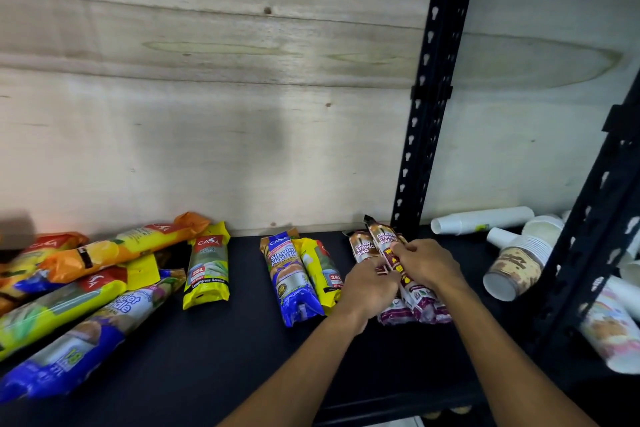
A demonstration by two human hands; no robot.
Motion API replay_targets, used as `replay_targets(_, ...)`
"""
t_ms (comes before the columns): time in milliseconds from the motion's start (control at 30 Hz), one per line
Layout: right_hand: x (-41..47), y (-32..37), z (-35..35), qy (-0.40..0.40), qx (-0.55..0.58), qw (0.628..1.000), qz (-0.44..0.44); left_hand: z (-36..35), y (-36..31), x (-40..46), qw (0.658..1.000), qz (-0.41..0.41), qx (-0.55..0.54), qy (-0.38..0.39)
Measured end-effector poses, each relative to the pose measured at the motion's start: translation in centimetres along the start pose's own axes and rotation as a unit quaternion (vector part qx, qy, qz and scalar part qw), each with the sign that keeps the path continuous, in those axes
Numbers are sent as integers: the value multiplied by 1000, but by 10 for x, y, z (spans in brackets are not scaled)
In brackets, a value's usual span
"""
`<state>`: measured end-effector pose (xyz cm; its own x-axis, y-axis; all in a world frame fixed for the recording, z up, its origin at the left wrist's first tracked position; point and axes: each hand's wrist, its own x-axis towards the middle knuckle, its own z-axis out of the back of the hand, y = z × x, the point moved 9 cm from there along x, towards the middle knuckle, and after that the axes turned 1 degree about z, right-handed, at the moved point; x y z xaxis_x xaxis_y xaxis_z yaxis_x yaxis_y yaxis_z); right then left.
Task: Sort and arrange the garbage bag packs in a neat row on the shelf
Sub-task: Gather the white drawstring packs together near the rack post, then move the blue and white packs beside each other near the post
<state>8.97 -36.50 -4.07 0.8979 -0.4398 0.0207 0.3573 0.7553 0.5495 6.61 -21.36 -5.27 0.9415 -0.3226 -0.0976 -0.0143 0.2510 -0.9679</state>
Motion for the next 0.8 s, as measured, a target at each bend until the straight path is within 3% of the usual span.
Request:
replay_targets(533, 12, -5, -2, 17, -35, 999, -31, 4, -1, -5, 996, 6, 93, 6)
replay_targets(700, -10, 46, 21, -146, -45, 985, 79, 64, -25, -12, 988, -26, 123, -85)
replay_targets(800, -25, 82, 10, -119, -4, 986, 117, 118, -14, -15, 963, -1, 209, -169)
